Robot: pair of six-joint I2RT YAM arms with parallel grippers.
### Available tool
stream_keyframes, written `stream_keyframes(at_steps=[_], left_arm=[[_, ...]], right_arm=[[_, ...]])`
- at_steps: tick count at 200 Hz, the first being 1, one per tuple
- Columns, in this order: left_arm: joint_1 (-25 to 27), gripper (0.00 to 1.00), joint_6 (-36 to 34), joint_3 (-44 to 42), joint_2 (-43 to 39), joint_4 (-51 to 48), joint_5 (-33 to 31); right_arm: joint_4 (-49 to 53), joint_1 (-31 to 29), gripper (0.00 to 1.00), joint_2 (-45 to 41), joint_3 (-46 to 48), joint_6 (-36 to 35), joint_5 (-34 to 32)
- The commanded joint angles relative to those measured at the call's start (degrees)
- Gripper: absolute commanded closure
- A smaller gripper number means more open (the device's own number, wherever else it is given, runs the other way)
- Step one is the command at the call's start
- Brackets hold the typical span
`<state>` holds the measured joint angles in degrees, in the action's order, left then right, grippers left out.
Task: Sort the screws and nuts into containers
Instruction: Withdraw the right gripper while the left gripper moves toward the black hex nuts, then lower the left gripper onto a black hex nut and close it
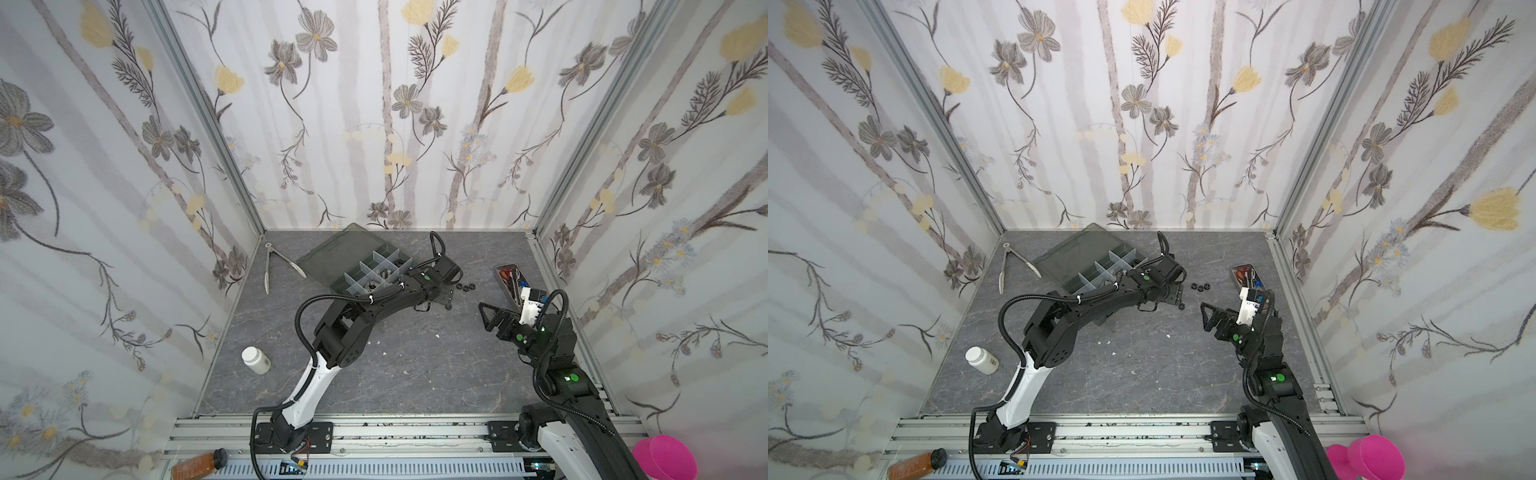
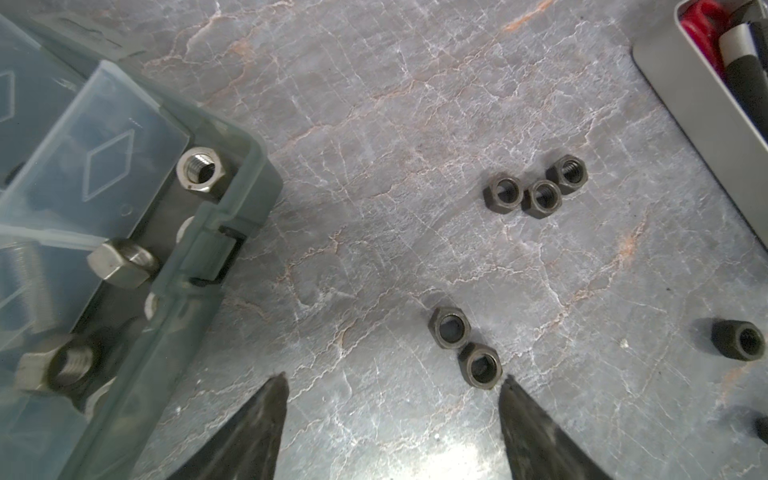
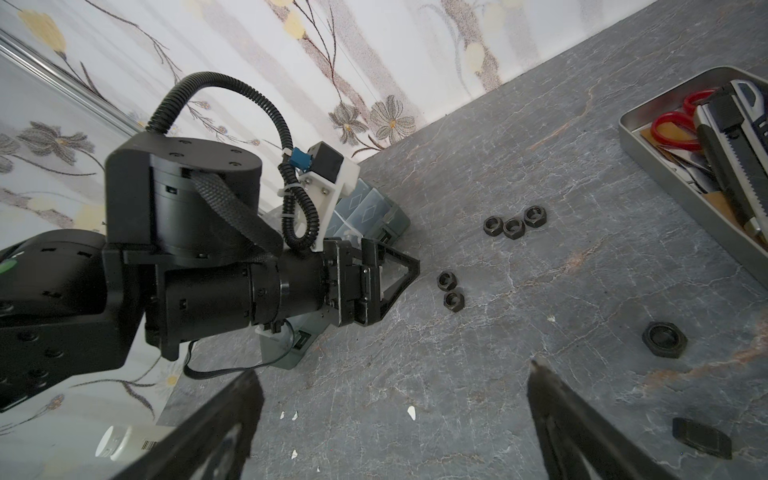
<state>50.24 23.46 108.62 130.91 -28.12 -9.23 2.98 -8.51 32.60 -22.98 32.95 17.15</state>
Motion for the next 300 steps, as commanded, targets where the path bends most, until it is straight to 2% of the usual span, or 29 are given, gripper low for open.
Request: stream_keyframes(at_steps=[1, 75, 154, 235, 300], left_arm=[[0.1, 0.20, -0.6, 1.5, 1.7, 1.6, 1.0], [0.0, 0.22, -0.3, 4.4, 6.1, 2.1, 2.7], [0.0, 0.25, -0.8, 11.2, 11.4, -1.6, 1.2], [0.0, 0.48, -0.5, 8.7, 10.9, -1.4, 0.9], [0.1, 0.55, -0.3, 2.4, 7.2, 0.7, 0.3]], right_arm=[[-0.1, 0.0, 0.00, -0.3, -0.2, 0.3, -1.0], [2.4, 0.0, 0.00, -1.2, 0.5, -1.1, -1.3], [0.5, 0.0, 0.01, -2.2, 3.1, -0.7, -0.8], [0.6, 0.0, 0.02, -1.9, 2.6, -0.5, -0.2], [0.2, 0.0, 0.03, -2.4, 2.8, -0.1, 0.0]])
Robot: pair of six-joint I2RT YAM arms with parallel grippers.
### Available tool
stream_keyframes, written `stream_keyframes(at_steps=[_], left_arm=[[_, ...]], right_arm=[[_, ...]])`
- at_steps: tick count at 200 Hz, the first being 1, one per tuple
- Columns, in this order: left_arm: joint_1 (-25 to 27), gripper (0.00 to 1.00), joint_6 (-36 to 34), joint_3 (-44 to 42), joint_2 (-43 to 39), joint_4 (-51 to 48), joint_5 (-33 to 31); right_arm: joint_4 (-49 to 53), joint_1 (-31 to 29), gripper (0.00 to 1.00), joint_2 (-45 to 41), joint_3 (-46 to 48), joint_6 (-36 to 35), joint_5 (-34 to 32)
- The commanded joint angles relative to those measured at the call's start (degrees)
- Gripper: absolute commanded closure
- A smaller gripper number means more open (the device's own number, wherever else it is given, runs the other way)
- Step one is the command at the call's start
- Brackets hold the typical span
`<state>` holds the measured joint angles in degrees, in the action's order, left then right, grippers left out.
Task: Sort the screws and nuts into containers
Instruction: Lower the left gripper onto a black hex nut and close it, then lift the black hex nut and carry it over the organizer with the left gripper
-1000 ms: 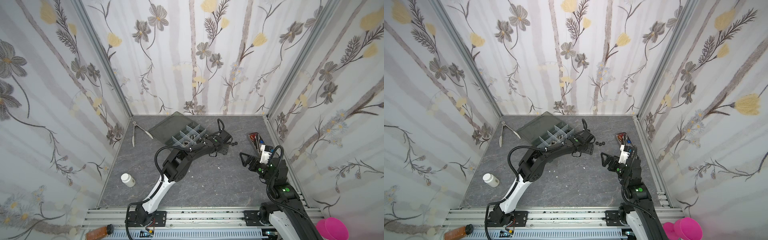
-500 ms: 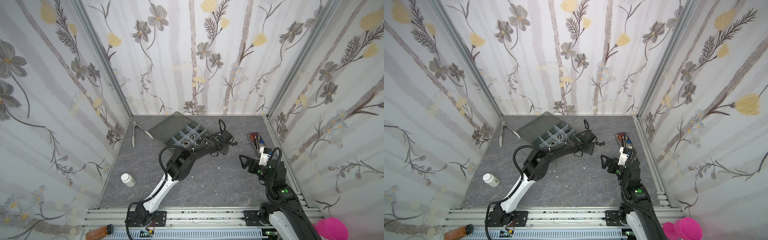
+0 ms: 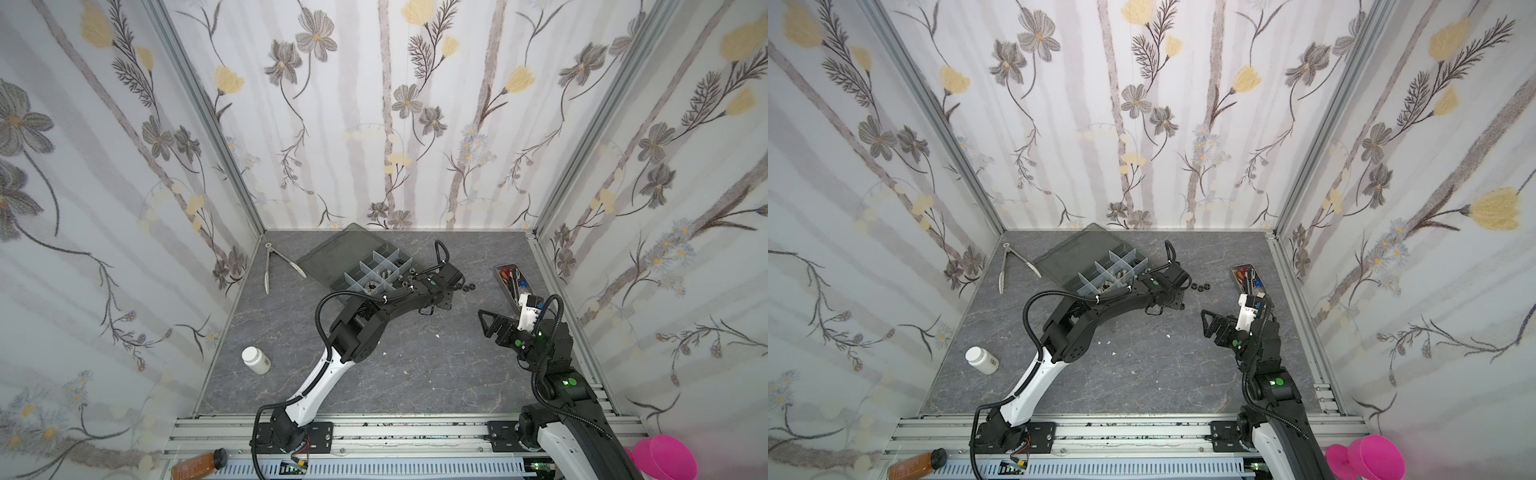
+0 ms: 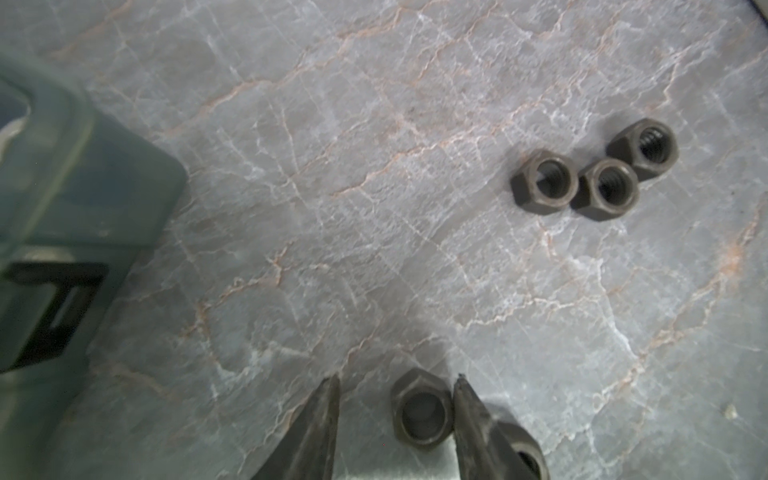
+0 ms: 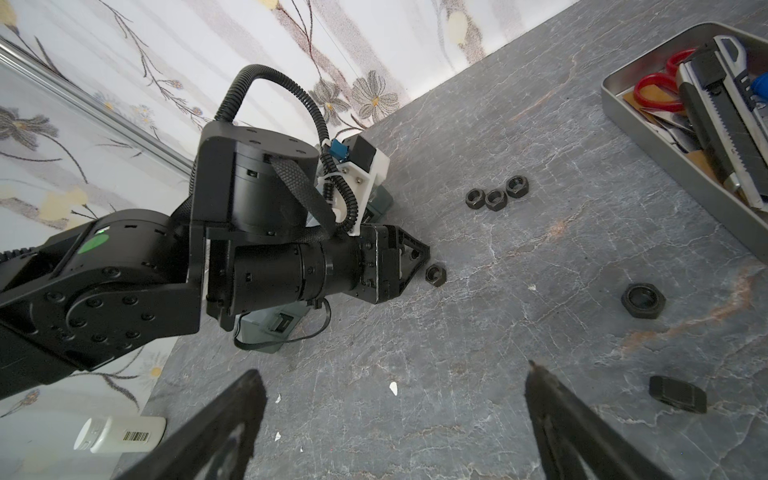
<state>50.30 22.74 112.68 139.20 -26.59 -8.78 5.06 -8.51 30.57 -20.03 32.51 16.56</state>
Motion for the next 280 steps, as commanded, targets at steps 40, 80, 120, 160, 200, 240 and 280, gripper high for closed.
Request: stream_keyframes(at_steps=[40, 80, 120, 160, 200, 240, 280], left_arm=[[0.3, 0.58, 0.4, -2.3, -1.3, -0.4, -0.1], [0.3, 0.61, 0.0, -0.6, -0.5, -0.6, 0.4], [0.7, 0.68, -1.3, 1.4, 0.9, -2.0, 1.0], [1.0, 0.76, -1.7, 1.3, 0.3, -2.5, 0.7], [1.0, 0.80, -1.8, -0.1, -1.0, -1.6, 0.6], [1.1, 0.82, -1.5, -2.5, -4.5, -0.7, -0.3], [1.1, 0.82, -1.3, -8.8, -11.9, 1.1, -1.1]], right_arm=[[-2.0, 0.0, 0.03, -0.4, -0.2, 0.7, 0.7], [-1.8, 0.0, 0.03, 0.0, -0.8, 0.6, 0.8], [-1.9, 0.0, 0.03, 0.1, -0.8, 0.5, 0.6], [-2.5, 0.0, 0.03, 0.5, -0.7, 0.7, 0.8], [-1.9, 0.0, 0.03, -0.2, -0.7, 1.0, 0.8], [-0.1, 0.0, 0.03, -2.0, -1.1, 1.1, 0.5], [0.7, 0.0, 0.03, -2.2, -1.0, 1.3, 1.0]])
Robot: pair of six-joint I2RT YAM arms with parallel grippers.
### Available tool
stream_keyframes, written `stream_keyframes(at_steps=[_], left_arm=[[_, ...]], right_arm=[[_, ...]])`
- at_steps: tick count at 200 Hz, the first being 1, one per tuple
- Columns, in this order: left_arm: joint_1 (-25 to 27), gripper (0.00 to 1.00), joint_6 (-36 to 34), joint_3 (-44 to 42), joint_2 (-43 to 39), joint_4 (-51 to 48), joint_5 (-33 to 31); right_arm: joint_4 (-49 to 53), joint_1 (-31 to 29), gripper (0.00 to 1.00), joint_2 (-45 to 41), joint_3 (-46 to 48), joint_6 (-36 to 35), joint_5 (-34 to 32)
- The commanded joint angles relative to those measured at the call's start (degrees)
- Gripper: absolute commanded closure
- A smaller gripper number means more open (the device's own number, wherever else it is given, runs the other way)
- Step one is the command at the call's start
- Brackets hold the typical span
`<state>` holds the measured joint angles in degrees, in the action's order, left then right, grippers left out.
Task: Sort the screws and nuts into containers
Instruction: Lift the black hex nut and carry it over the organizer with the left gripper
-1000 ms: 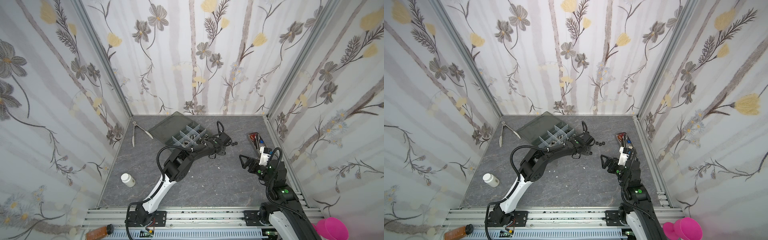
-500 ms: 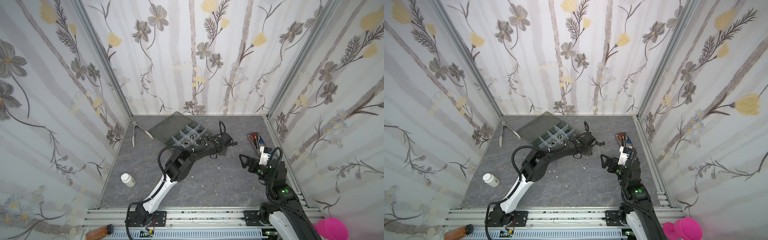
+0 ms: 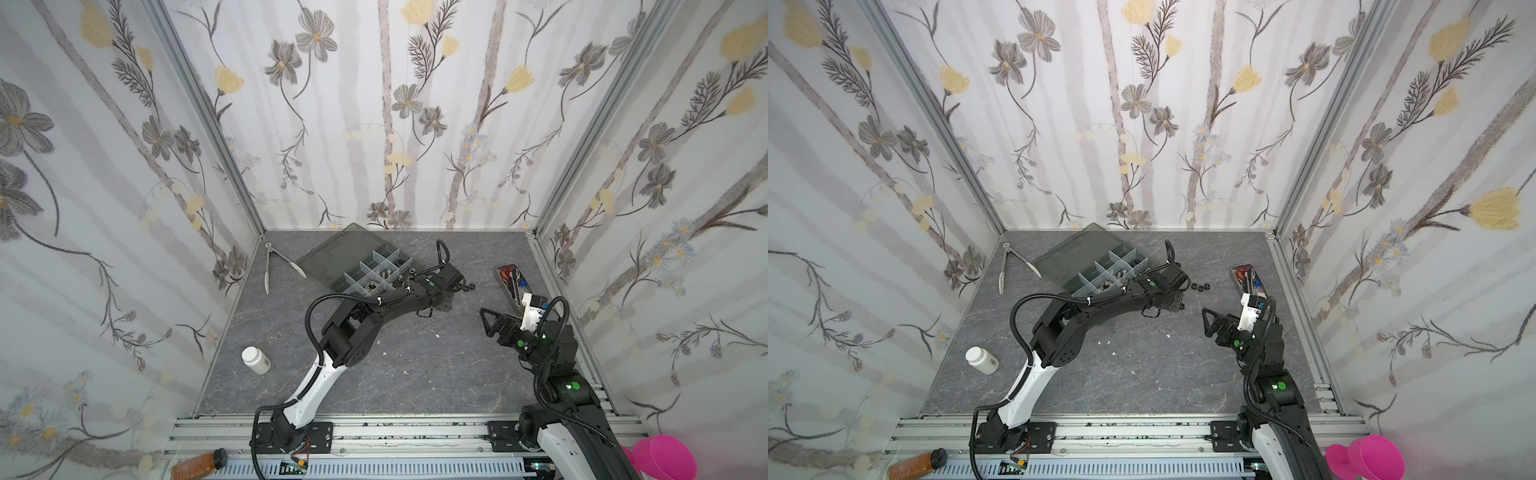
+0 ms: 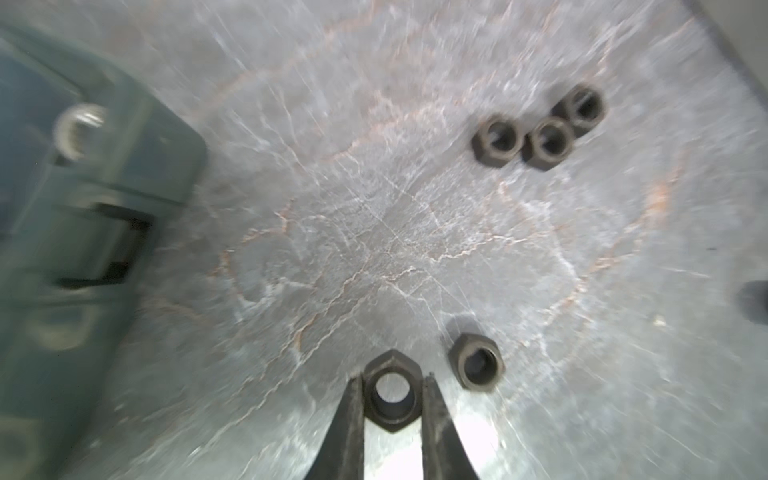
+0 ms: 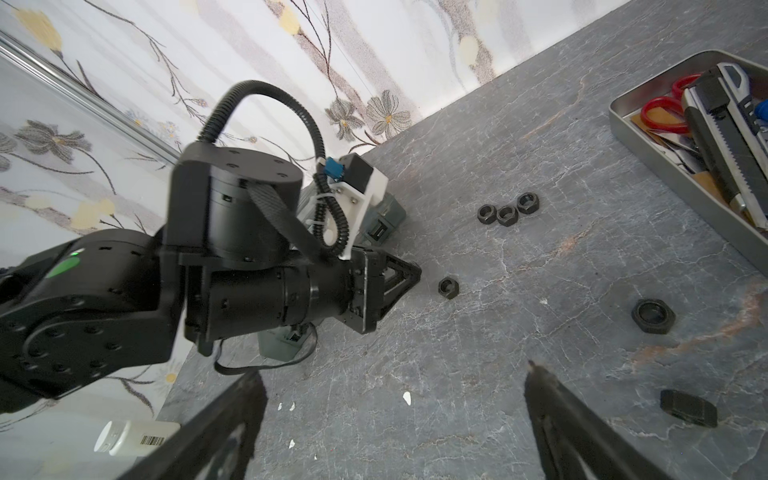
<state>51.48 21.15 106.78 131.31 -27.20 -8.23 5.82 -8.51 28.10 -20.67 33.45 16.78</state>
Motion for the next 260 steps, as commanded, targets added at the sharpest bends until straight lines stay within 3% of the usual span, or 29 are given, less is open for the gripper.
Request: stream_keyframes(at_steps=[1, 88, 177, 260], left_arm=[[-0.1, 0.82, 0.3, -3.0, -4.2, 1.8, -1.7], [-0.9, 0.82, 1.7, -21.2, -20.2, 6.6, -4.3], [-6.6, 0.81, 3.6, -37.8, -33.5, 12.0, -2.6], [-14.3, 0.81, 4.1, -45.8, -37.0, 16.1, 0.5]], right_arm=[[-0.1, 0.0, 0.03, 0.3, -0.3, 0.4, 0.8], [-1.9, -0.1, 0.00, 2.8, 0.9, 0.2, 2.5], [-12.0, -0.1, 0.00, 5.3, 5.7, 5.4, 5.2], [-18.6, 0.0, 0.01, 11.0, 7.3, 10.5, 4.9]])
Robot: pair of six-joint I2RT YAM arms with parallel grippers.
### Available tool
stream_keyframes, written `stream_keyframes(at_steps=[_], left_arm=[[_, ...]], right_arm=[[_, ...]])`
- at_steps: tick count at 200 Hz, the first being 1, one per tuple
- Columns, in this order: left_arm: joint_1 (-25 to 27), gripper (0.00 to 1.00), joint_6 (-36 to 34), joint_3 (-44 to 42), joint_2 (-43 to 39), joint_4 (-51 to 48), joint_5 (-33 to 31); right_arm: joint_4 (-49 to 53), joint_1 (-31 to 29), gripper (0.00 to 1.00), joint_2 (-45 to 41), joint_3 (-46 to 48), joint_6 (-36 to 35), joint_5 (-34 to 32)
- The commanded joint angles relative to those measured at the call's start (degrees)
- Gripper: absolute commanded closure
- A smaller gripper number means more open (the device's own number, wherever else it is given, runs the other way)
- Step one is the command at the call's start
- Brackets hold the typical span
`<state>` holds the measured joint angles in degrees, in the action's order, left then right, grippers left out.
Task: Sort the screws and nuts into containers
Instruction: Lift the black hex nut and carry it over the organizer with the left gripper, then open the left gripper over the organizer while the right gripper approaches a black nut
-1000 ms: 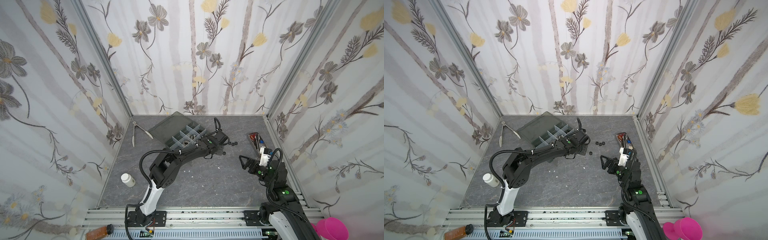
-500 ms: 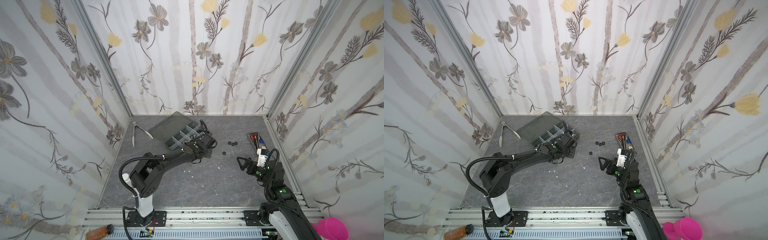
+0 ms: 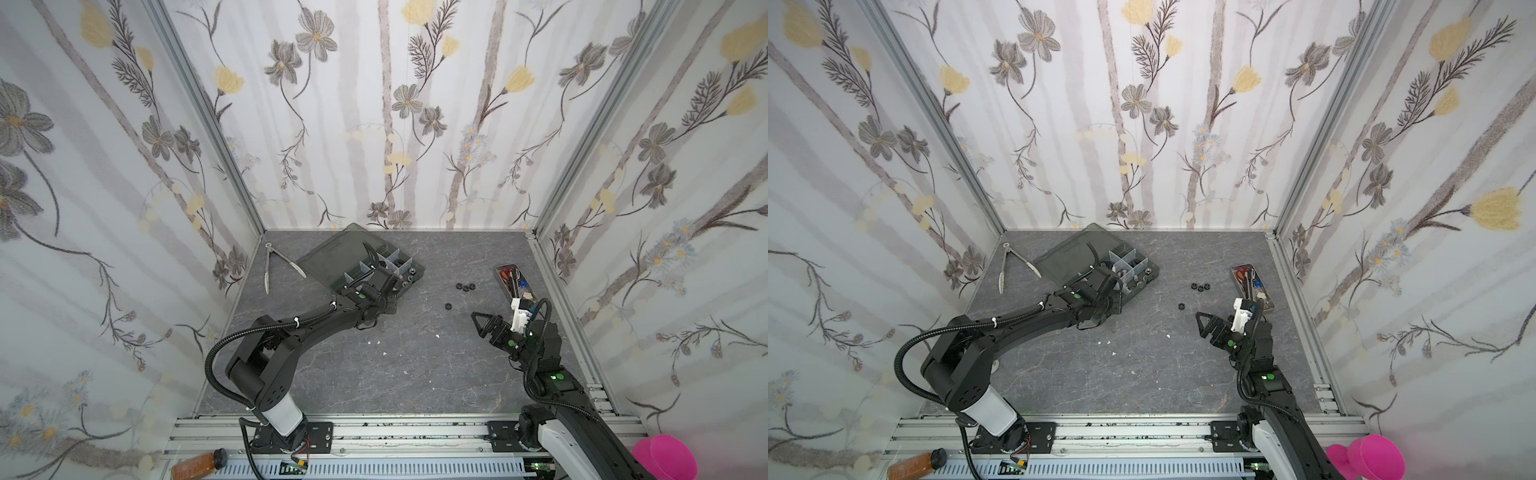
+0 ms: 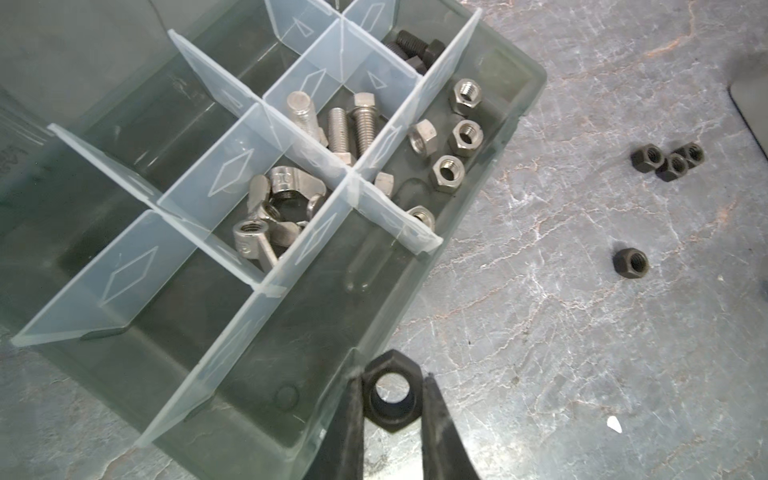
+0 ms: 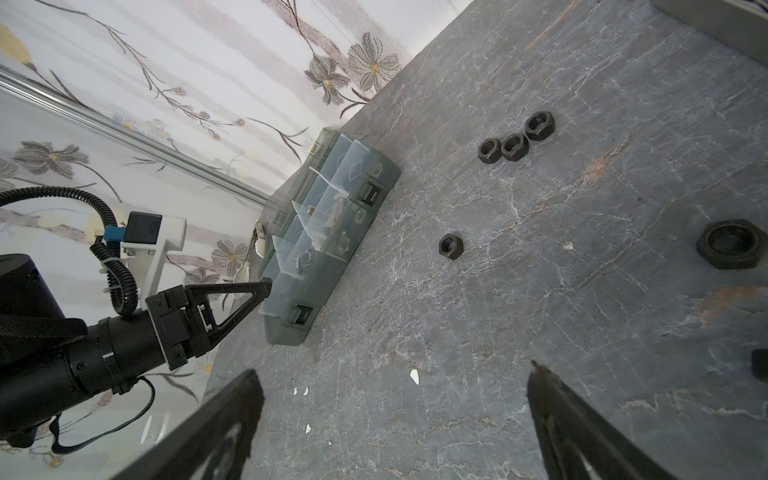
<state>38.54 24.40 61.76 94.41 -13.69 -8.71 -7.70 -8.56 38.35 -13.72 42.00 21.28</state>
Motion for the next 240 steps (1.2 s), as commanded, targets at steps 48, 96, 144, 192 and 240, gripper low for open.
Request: stream_keyframes(at_steps=[48, 96, 144, 192, 240], left_arm=[[-3.6, 0.79, 0.3, -0.4, 2.6, 3.6, 1.9], [-5.2, 0.71, 0.0, 1.0, 5.0, 3.3, 2.0], [-5.2, 0.54, 0.2, 2.1, 2.6, 2.1, 2.5], [-5.1, 0.43, 0.2, 1.0, -7.5, 0.4, 3.5], [-5.1, 0.27, -0.9, -2.6, -19.2, -1.2, 2.8]], right_arm=[[-11.1, 0.0, 0.03, 5.3, 1.3, 3.3, 4.7], [-5.5, -0.4, 0.20, 11.8, -3.0, -1.8, 5.0], [5.8, -6.3, 0.22, 12.4, -9.8, -9.8, -8.1], [11.4, -10.3, 0.33, 18.5, -16.0, -13.4, -14.2], [15.9, -13.7, 0.37, 27.0, -23.7, -16.8, -18.7]])
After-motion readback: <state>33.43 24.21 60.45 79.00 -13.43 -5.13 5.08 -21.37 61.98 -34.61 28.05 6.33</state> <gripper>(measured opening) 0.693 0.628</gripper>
